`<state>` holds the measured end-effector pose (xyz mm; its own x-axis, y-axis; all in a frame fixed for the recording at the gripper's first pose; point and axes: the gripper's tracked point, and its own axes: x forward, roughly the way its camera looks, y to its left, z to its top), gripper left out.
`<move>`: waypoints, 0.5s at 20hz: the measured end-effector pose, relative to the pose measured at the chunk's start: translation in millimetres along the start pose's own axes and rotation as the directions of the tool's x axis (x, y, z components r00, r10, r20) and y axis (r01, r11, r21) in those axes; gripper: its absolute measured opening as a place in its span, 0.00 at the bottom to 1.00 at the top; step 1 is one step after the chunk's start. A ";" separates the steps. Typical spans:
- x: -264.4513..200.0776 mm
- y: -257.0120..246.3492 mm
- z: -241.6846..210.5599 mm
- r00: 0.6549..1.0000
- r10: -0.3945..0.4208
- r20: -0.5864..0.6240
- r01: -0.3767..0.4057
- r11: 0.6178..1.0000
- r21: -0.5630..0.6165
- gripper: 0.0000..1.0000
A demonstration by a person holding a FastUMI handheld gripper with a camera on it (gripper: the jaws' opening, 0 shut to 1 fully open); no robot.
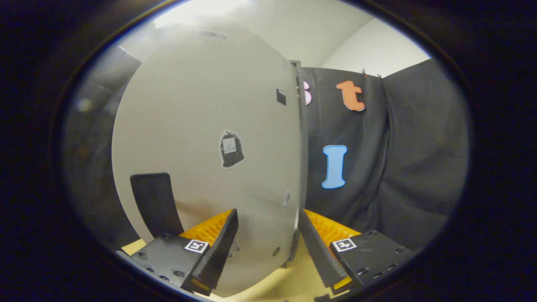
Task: Open the shoe cabinet door, grab the shoes and put them into the shoe cabinet, then close the shoe cabinet door.
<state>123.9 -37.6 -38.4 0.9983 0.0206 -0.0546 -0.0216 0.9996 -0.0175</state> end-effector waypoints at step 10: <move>67.1 106.1 -22.5 0.998 0.046 -0.037 -0.045 0.998 0.041 0.93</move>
<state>187.4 69.5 -66.4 0.9936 0.0662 -0.0920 -0.0641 0.9976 0.0256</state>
